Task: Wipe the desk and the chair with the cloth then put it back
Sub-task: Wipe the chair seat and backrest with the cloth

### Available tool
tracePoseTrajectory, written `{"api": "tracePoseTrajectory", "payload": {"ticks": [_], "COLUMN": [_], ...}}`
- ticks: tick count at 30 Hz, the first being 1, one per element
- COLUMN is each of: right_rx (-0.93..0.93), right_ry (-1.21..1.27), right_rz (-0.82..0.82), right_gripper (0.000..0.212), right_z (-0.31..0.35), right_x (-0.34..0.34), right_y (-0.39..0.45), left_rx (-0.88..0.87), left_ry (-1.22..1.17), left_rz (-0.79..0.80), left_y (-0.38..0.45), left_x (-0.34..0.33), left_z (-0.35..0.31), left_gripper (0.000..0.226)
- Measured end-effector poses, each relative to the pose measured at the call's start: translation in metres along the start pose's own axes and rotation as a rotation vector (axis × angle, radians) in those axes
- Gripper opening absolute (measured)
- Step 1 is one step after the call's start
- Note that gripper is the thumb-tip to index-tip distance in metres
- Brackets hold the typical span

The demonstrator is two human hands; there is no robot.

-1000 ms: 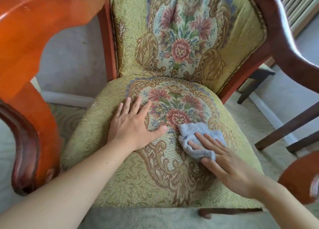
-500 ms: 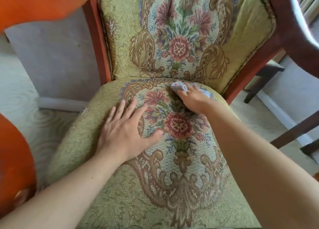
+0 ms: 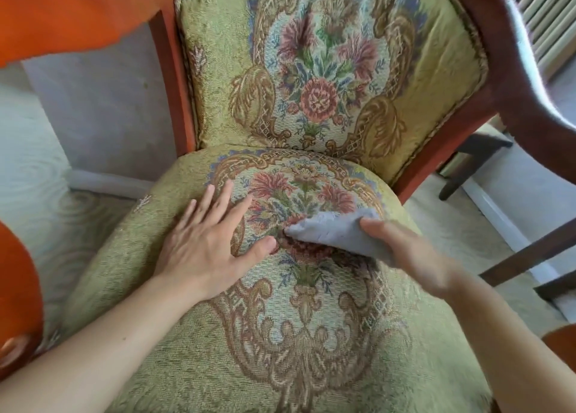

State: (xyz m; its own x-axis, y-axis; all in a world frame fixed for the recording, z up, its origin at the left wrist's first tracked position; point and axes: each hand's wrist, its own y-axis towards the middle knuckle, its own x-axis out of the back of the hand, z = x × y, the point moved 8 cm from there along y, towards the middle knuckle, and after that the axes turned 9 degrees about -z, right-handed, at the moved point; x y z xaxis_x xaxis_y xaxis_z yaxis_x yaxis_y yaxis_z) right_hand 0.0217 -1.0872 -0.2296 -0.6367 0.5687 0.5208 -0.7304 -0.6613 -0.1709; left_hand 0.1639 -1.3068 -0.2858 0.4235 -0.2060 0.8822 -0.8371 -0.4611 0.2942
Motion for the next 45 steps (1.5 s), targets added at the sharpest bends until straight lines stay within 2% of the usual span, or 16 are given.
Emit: {"api": "tracePoseTrajectory", "payload": {"ticks": [4, 7, 10, 14, 22, 23, 26, 28, 29, 31, 32, 35, 38, 40, 42, 45], "right_rx": [-0.088, -0.168, -0.211, -0.348, -0.506, -0.511, -0.429, -0.393, -0.368, -0.324, -0.35, -0.445, -0.465, -0.49, -0.488, -0.482], "right_ry": [0.365, 0.62, 0.743, 0.922, 1.179, 1.184, 1.152, 1.122, 1.1, 1.012, 0.939, 0.661, 0.436, 0.371, 0.336, 0.269], "right_rz": [-0.257, -0.358, -0.454, -0.486, -0.511, -0.499, -0.502, -0.557, -0.58, -0.63, -0.675, -0.84, -1.053, -1.146, -1.172, -1.121], "right_gripper": [0.044, 0.052, 0.034, 0.023, 0.069, 0.064, 0.023, 0.012, 0.016, 0.039, 0.042, 0.032, 0.06, 0.061, 0.062, 0.056], "right_z": [0.027, 0.045, 0.068, 0.101, 0.209, 0.22, 0.249, 0.256, 0.259, 0.261, 0.26, 0.253, 0.247, 0.243, 0.244, 0.251], "right_x": [0.046, 0.063, 0.078, 0.106, 0.199, 0.209, 0.235, 0.247, 0.251, 0.257, 0.26, 0.266, 0.275, 0.27, 0.255, 0.222], "right_y": [0.036, 0.057, 0.062, 0.055, 0.052, 0.055, 0.066, 0.075, 0.079, 0.088, 0.091, 0.098, 0.109, 0.118, 0.131, 0.164], "left_rx": [0.05, 0.03, 0.018, 0.058, 0.118, 0.134, 0.196, 0.222, 0.223, 0.202, 0.187, 0.177, 0.232, 0.237, 0.166, 0.038], "left_ry": [-0.068, -0.141, -0.149, -0.072, 0.015, 0.014, -0.013, -0.02, -0.017, 0.003, 0.021, 0.039, 0.031, 0.007, -0.007, 0.081], "left_rz": [0.033, -0.066, -0.102, -0.027, 0.107, 0.121, 0.149, 0.166, 0.177, 0.196, 0.207, 0.251, 0.284, 0.276, 0.247, 0.261], "left_y": [0.018, 0.04, 0.068, 0.107, 0.189, 0.197, 0.22, 0.233, 0.239, 0.256, 0.266, 0.295, 0.316, 0.321, 0.332, 0.348], "left_x": [0.014, 0.045, 0.08, 0.132, 0.244, 0.252, 0.267, 0.268, 0.268, 0.264, 0.261, 0.244, 0.22, 0.211, 0.204, 0.195], "left_z": [-0.016, -0.043, -0.066, -0.093, -0.17, -0.174, -0.175, -0.171, -0.167, -0.159, -0.154, -0.136, -0.111, -0.095, -0.086, -0.076], "left_gripper": [0.097, 0.094, 0.091, 0.092, 0.094, 0.094, 0.098, 0.099, 0.099, 0.098, 0.097, 0.096, 0.092, 0.089, 0.082, 0.078]}}
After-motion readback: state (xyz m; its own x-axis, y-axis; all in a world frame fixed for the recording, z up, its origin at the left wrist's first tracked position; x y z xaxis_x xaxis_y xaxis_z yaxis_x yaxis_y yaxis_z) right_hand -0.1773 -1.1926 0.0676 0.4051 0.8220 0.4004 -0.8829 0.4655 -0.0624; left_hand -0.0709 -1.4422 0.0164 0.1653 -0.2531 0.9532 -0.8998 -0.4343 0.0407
